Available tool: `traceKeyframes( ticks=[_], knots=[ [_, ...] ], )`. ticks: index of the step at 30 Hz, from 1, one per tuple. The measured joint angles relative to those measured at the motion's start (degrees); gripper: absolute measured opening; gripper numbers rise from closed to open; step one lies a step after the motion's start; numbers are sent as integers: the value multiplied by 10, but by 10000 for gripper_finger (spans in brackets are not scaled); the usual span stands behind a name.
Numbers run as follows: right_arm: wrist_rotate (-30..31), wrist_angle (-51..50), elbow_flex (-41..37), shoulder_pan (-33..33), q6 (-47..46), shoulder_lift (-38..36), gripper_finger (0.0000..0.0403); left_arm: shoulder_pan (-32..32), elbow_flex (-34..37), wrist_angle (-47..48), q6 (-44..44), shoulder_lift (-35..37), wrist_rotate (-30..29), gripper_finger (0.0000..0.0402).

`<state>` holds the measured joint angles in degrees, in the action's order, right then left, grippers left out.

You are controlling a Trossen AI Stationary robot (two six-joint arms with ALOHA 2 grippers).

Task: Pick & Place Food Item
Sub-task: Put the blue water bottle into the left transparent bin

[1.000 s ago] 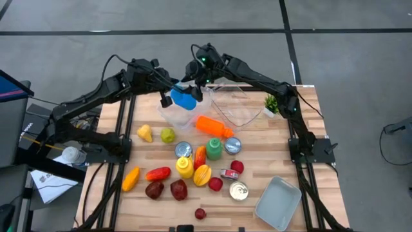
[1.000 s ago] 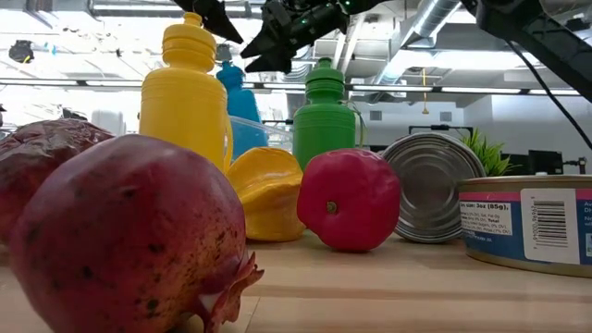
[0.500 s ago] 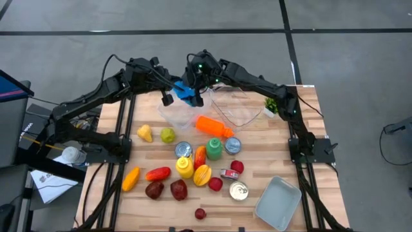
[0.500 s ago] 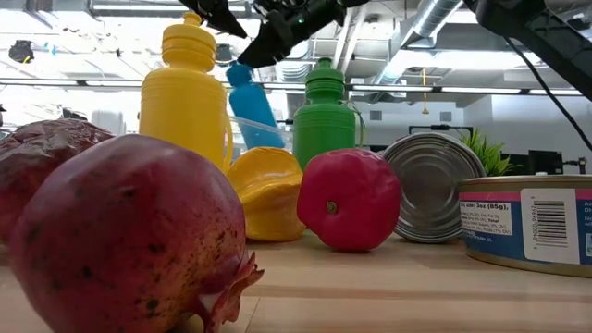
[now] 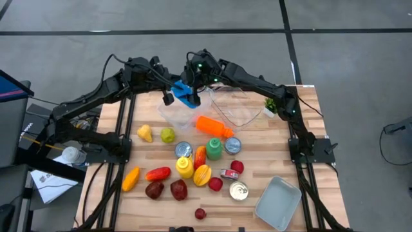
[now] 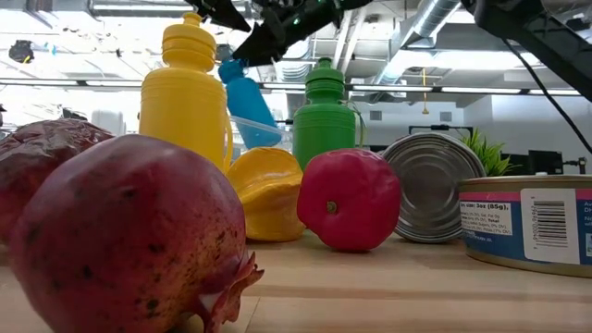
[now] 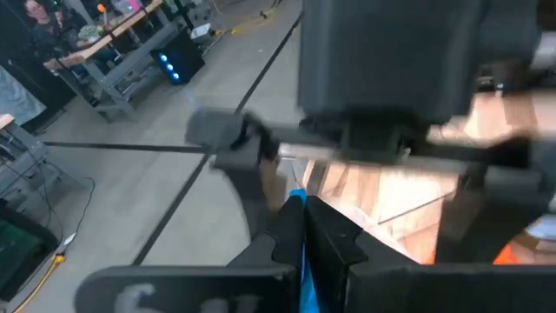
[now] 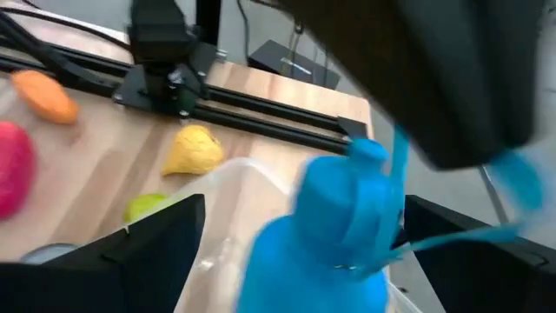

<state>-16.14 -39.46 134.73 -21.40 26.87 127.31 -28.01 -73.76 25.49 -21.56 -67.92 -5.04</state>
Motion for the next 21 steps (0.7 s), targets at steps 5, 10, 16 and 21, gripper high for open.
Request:
traceKeyframes(
  ticks=[5,10,16,21],
  knots=[
    [3,3,-3,-5,-10,15,382,0,0,0,0,0,0,0],
    [1,15,-2,-4,-21,15,378,0,0,0,13,0,0,0],
    [-13,10,-2,-4,-20,15,325,0,0,-1,13,-1,9,0],
    [-18,10,-2,0,-20,15,262,0,0,-1,19,-1,9,0]
  ],
)
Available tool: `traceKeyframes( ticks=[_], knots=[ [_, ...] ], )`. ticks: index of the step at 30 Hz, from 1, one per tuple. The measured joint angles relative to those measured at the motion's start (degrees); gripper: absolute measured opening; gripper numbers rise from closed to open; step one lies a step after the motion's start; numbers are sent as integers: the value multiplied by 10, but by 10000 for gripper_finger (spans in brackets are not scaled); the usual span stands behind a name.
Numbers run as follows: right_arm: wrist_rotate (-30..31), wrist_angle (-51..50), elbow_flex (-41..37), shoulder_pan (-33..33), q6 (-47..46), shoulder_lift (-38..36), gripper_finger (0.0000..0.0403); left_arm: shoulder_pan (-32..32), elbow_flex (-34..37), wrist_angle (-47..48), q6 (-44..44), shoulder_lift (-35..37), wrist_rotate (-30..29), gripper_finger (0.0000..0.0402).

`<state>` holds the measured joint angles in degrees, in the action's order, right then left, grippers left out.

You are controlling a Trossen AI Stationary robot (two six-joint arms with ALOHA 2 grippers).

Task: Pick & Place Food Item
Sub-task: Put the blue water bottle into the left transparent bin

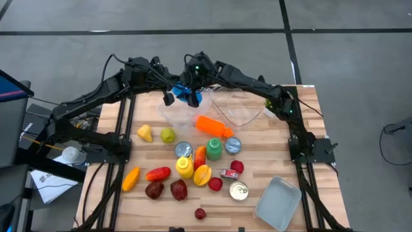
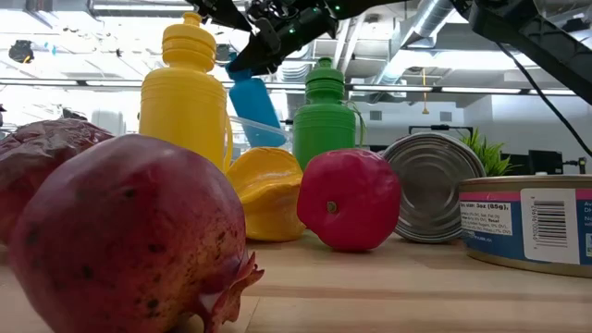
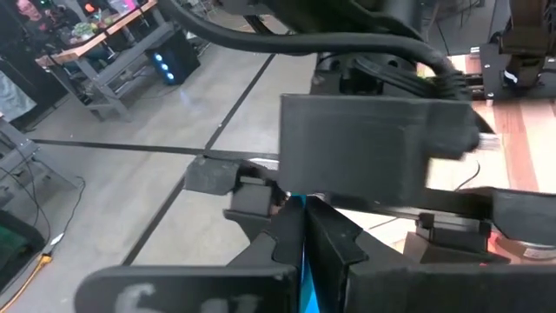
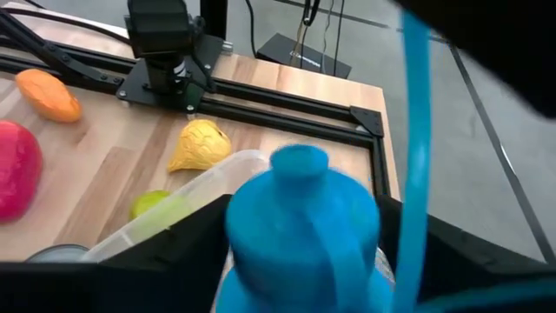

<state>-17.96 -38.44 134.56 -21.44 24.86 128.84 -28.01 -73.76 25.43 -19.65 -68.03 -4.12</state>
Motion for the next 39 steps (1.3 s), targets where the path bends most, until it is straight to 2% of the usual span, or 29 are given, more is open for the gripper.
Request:
traceKeyframes(
  ticks=[5,13,15,19,22,26,33,39],
  knots=[
    [0,-1,0,-1,0,0,203,0,0,0,6,0,0,0],
    [-1,-9,0,-4,-20,-3,204,8,0,0,7,0,-2,0],
    [-4,1,0,-6,-35,-6,204,8,0,-1,7,0,-22,2],
    [-70,35,0,-32,-99,-15,204,8,0,-1,7,9,-66,15],
    [-100,56,1,-56,-137,-19,204,7,0,-7,7,17,-70,34],
    [-154,73,0,-71,-144,-16,204,6,0,-17,7,17,-82,65],
    [-201,122,0,-80,-158,-17,204,-2,0,-9,32,20,-95,132],
    [-264,94,0,-107,-165,-16,204,-16,0,-20,59,53,-74,200]
  ],
)
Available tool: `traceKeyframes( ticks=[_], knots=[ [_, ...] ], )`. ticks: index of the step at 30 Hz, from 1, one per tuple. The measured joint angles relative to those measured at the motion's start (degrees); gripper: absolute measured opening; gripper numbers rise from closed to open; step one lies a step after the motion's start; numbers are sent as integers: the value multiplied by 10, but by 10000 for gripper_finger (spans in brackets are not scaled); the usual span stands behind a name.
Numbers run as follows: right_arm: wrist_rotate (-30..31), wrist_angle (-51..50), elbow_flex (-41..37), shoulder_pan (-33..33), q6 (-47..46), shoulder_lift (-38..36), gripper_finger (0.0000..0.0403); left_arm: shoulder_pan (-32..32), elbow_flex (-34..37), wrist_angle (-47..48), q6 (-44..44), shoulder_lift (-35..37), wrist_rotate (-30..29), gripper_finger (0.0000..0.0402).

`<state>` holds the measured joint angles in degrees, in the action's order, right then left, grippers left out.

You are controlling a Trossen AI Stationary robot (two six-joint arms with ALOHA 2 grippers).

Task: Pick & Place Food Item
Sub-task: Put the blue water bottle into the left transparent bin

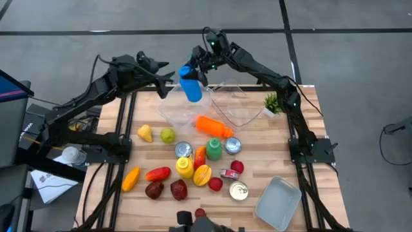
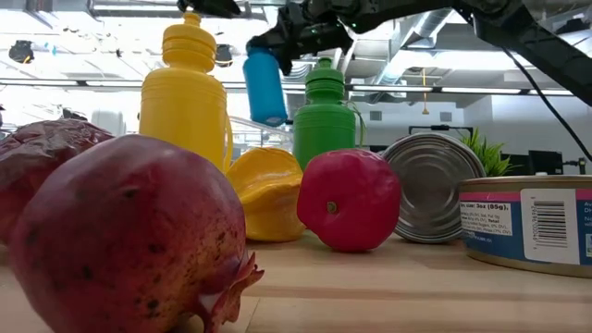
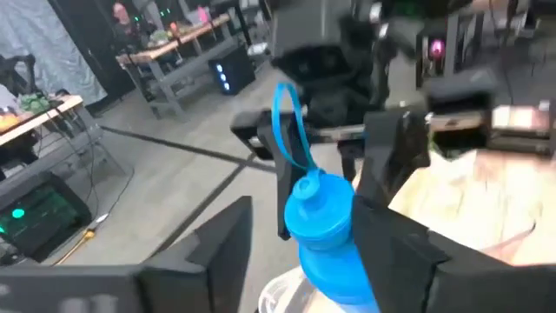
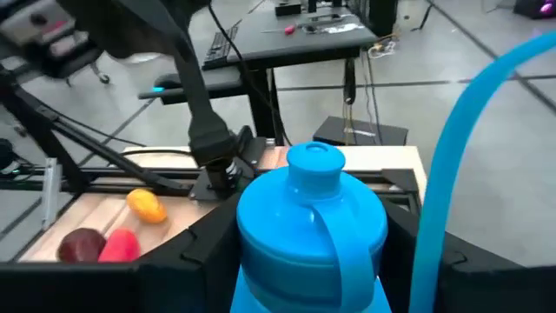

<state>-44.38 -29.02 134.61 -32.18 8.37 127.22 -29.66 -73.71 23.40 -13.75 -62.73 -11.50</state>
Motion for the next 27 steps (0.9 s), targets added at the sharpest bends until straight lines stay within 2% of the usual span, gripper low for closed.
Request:
traceKeyframes(
  ticks=[5,10,15,19,27],
  knots=[
    [-39,21,0,9,10,0,209,-22,0,0,41,17,63,248],
    [-54,38,-11,8,13,0,209,-37,0,2,68,20,112,268],
    [-108,44,-38,3,1,-1,209,-36,0,3,71,15,121,270],
    [-120,33,-54,-5,7,-12,209,-36,0,1,72,15,123,269],
    [-152,17,-54,-77,44,-124,209,-36,0,1,72,15,123,268]
  ],
)
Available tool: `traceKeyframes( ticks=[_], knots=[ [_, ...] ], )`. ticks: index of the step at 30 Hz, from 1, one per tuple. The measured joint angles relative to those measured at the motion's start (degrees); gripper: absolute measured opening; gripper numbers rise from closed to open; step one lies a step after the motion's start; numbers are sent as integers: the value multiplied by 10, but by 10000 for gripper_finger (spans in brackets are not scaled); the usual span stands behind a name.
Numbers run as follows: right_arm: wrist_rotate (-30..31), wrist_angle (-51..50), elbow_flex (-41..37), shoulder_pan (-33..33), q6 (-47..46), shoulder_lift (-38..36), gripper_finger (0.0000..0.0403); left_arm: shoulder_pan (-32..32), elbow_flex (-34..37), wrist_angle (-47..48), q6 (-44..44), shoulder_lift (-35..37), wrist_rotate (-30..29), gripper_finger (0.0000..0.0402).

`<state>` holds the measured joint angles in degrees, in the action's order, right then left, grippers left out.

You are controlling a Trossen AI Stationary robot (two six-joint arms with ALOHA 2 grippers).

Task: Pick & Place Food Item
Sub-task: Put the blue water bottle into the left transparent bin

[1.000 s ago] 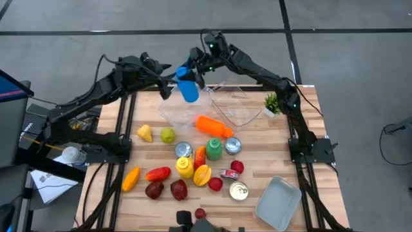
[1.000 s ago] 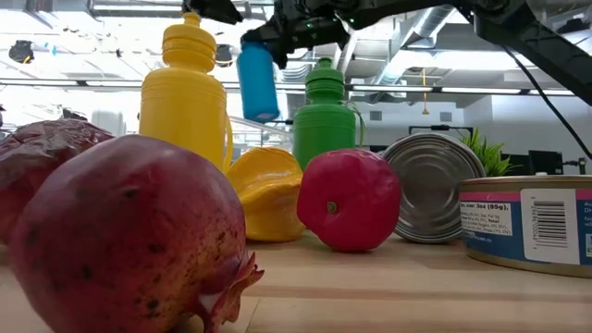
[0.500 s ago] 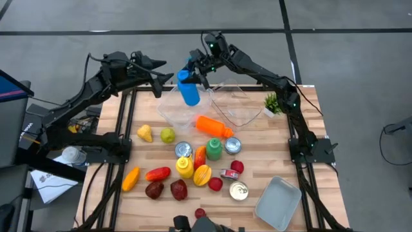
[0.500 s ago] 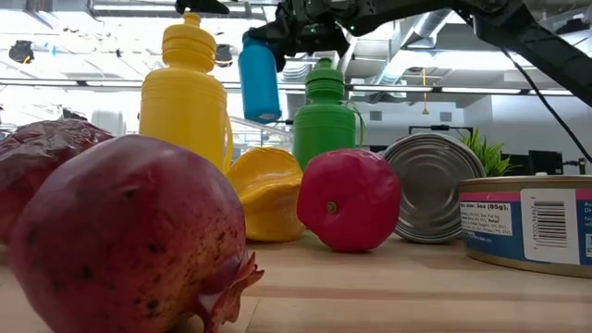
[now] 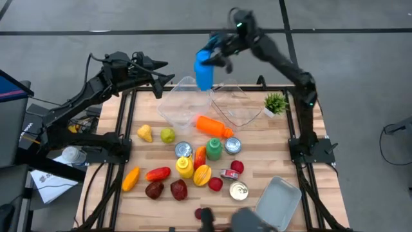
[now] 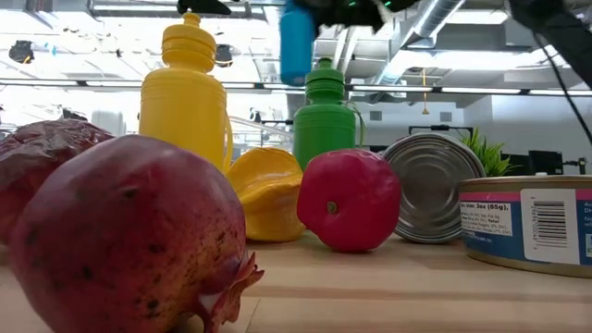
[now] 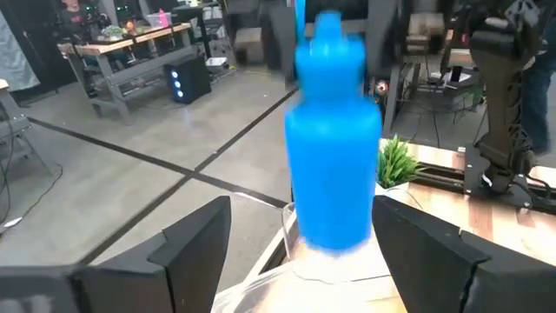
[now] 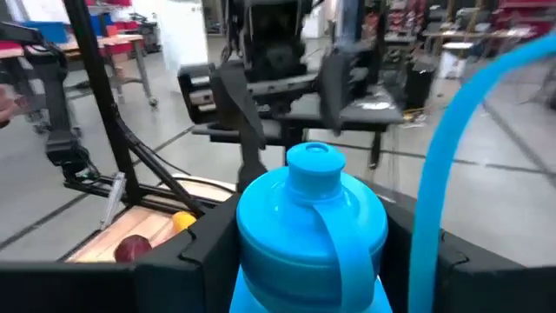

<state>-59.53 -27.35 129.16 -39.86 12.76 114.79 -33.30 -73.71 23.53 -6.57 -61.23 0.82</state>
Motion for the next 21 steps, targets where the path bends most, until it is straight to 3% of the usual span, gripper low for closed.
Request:
traceKeyframes(
  ticks=[5,8,10,13,17,21],
  knots=[
    [-8,-92,-75,-28,69,-100,210,0,0,0,0,0,0,268],
    [-3,-123,-180,-52,103,-177,210,0,0,0,0,0,-1,268],
    [15,-91,-269,-63,90,-229,210,0,0,0,0,0,-1,268],
    [85,62,-421,-61,11,-304,210,0,0,0,0,0,-1,268],
    [231,411,-598,-10,-114,-340,210,0,0,-1,3,0,-1,268],
    [355,651,-662,42,-141,-308,210,0,0,-12,10,0,2,268]
  ],
)
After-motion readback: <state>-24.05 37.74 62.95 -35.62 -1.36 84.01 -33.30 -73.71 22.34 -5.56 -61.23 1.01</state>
